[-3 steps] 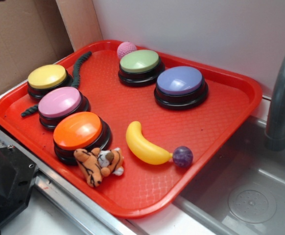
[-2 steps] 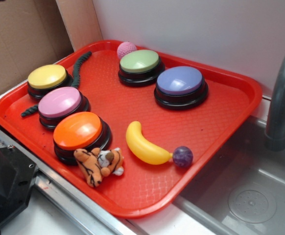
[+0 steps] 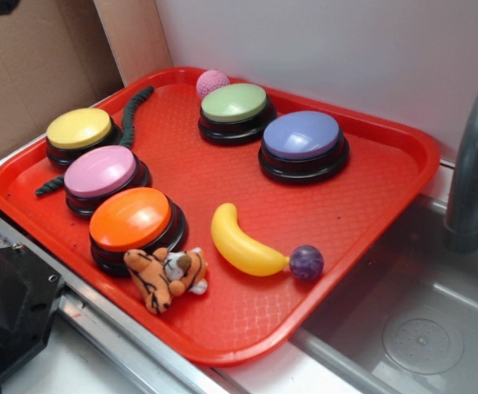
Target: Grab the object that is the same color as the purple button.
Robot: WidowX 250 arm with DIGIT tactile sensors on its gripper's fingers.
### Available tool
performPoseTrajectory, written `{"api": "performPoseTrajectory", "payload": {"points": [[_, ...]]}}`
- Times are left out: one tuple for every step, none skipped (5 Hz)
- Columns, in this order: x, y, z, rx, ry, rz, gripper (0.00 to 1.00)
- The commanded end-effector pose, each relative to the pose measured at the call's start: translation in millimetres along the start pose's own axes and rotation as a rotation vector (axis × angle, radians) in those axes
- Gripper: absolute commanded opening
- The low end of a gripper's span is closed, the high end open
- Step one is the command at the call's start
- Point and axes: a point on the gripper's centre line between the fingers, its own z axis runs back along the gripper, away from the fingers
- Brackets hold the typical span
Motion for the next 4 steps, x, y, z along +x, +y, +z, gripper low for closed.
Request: {"api": "performPoseTrajectory", "payload": {"points": [[37.0, -22.4, -18.7, 0.072, -0.07, -0.48, 1.0], [61.9, -37.1, -42.2, 0.017, -0.095, -0.724, 1.0], [69.6, -55.2, -62.0, -0.019, -0.092, -0.973, 1.0], [71.5, -74.8, -84.8, -0.065, -0.087, -1.22, 1.0]]}}
